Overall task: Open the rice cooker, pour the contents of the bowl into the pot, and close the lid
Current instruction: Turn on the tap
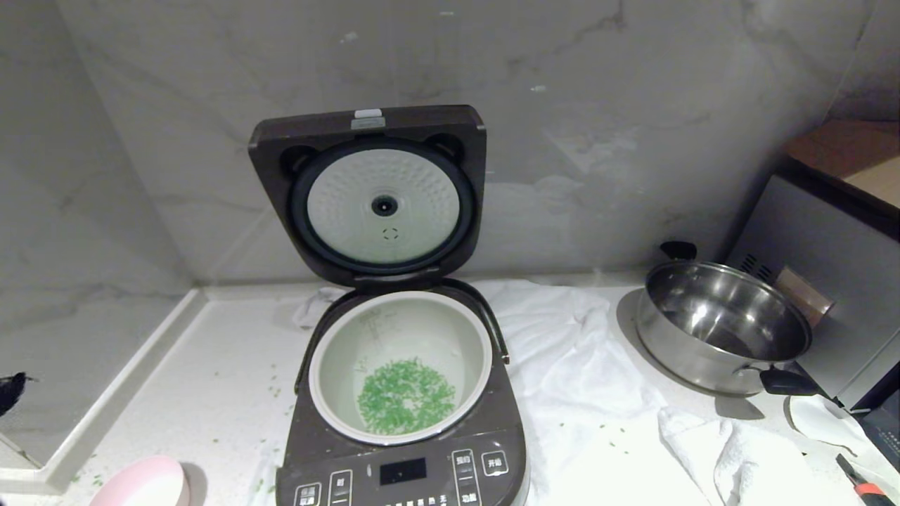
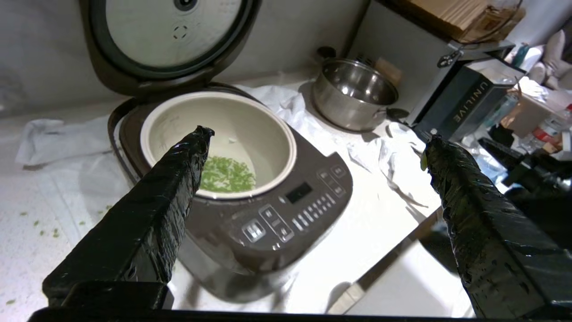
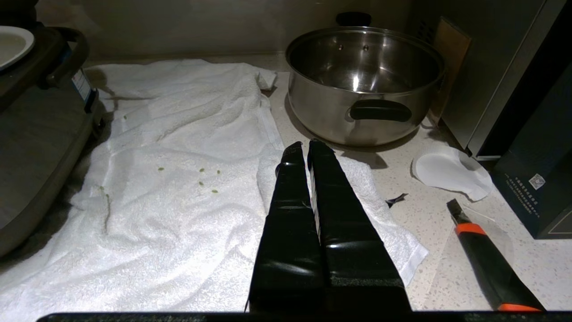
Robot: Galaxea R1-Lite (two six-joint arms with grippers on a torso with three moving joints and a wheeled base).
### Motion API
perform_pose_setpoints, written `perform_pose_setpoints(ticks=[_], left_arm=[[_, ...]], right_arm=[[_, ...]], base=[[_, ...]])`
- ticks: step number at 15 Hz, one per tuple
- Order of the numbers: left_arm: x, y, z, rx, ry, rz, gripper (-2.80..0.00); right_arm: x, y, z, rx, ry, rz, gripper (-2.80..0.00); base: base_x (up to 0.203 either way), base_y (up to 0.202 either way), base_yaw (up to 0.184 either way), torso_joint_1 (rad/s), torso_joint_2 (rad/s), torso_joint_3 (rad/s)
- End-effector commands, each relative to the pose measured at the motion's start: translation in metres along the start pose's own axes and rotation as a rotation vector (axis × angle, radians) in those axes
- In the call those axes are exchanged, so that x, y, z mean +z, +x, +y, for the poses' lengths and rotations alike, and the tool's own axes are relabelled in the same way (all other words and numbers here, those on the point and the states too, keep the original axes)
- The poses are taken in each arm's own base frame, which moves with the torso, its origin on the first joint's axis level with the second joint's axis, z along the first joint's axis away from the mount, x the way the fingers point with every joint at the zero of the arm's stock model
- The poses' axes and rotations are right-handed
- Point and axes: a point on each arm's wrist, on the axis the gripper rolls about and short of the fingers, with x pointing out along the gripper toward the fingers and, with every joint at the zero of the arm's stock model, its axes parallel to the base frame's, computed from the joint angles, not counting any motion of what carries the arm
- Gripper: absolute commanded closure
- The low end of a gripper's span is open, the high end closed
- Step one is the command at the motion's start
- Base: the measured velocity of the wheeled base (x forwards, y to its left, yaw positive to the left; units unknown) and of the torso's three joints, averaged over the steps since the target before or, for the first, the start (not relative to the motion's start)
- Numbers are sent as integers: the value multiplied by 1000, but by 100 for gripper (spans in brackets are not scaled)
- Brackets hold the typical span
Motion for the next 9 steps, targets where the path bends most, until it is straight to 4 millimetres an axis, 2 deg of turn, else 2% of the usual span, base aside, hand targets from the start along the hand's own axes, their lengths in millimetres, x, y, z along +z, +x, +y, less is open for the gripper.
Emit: perform_pose_setpoints(ticks=[1,4,6,9], left_arm=[[-21,-29,-24,-2,60,-65,-280],[-52,-51,-34,-6,66,-78,-280],[-70,-57,-34,46,63,-89,-280],[-85,-61,-32,141,74,-128,-280]], right_arm=[[0,0,0,0,-1,3,0],[0,0,0,0,-1,3,0],[0,0,0,0,-1,3,0],[0,0,0,0,-1,1,0]], base=[[0,0,0,0,0,0],[0,0,0,0,0,0],[0,0,0,0,0,0],[0,0,0,0,0,0]])
